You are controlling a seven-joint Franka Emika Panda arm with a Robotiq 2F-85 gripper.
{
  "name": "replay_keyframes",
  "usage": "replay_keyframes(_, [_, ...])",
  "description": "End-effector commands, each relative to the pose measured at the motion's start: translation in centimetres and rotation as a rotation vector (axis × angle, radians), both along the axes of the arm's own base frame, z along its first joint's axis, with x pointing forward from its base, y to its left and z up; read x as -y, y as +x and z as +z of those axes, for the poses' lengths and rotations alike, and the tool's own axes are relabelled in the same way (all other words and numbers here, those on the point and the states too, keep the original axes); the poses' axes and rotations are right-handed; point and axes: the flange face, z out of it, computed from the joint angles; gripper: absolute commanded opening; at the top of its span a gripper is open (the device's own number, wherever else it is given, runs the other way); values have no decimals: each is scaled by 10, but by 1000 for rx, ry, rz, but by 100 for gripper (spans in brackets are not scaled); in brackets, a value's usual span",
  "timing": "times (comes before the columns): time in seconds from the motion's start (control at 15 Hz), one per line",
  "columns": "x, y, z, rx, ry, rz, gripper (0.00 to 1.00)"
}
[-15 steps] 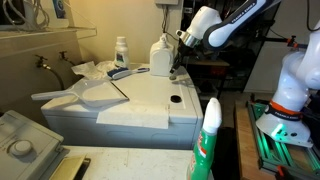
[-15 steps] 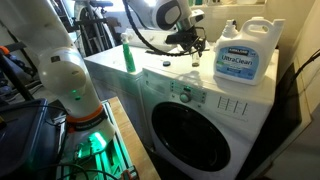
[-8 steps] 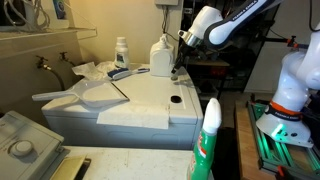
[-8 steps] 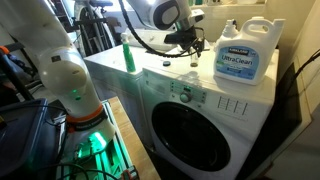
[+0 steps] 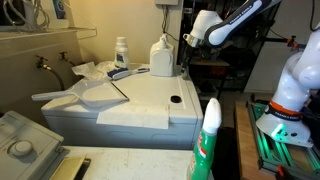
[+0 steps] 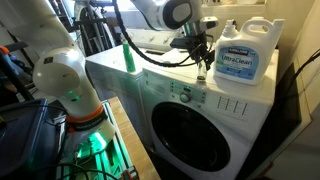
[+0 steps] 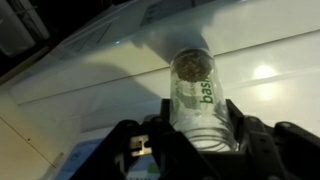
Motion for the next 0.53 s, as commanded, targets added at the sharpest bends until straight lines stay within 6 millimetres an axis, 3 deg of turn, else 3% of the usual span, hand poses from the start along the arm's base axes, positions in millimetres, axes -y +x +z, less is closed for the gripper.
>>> replay_keyframes(0.0, [5,1,-2,-3,-3,-18,53])
replay_keyframes(0.33, [4,4,-2,-1,-1,-30,53])
replay_keyframes(0.4, [6,7,-5,-10,-5,-56,28])
replay_keyframes(0.47, [9,10,-7,-15,2,-82,28])
